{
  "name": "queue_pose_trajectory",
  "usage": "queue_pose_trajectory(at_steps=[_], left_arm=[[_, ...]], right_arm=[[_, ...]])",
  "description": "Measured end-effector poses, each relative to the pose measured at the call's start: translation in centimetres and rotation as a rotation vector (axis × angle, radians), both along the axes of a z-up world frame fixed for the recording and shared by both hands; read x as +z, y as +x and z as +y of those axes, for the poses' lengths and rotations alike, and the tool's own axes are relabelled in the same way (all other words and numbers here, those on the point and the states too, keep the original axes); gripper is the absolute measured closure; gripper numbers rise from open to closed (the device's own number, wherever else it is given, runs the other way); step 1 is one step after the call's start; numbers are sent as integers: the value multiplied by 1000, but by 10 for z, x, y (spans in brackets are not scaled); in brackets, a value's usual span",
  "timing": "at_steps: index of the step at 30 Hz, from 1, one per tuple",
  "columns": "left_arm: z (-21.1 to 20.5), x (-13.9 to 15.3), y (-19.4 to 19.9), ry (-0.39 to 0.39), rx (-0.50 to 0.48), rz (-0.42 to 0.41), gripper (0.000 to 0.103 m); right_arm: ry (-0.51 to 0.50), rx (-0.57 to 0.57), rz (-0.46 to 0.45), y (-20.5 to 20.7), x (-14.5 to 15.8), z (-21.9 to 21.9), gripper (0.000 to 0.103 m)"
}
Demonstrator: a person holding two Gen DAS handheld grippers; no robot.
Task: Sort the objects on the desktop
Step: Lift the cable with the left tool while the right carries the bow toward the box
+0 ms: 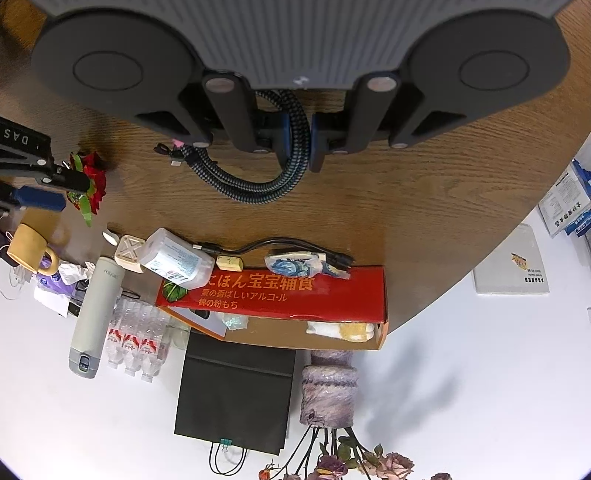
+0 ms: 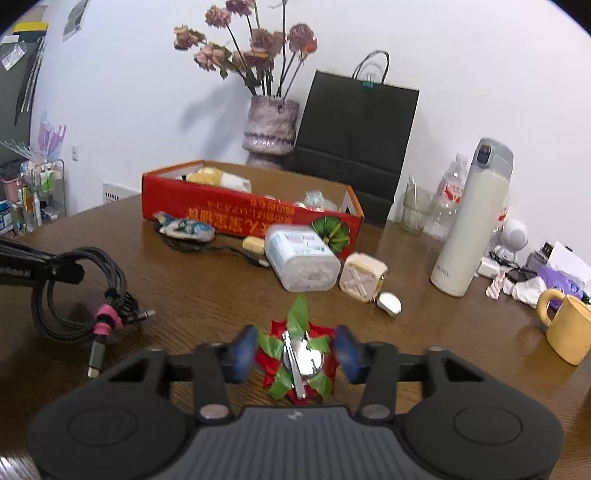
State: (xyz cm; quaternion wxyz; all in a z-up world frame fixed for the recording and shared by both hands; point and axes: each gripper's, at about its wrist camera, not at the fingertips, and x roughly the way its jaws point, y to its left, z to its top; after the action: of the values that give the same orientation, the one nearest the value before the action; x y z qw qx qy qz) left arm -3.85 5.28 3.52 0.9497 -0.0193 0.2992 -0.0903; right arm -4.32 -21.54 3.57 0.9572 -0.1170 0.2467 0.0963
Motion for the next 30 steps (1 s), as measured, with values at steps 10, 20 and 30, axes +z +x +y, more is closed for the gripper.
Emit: queue_pose_trajectory(at_steps=[10, 20, 30], left_arm=[[0, -1, 1, 2, -6, 1, 93], [-2, 22, 14, -20, -32, -46, 92], [-13, 97, 97, -38, -60, -218, 93]], right_arm=[[48, 1, 43, 7, -11, -7, 77], [98, 4, -26, 13, 15, -4, 77], [158, 37, -118, 104, 81, 5, 77]])
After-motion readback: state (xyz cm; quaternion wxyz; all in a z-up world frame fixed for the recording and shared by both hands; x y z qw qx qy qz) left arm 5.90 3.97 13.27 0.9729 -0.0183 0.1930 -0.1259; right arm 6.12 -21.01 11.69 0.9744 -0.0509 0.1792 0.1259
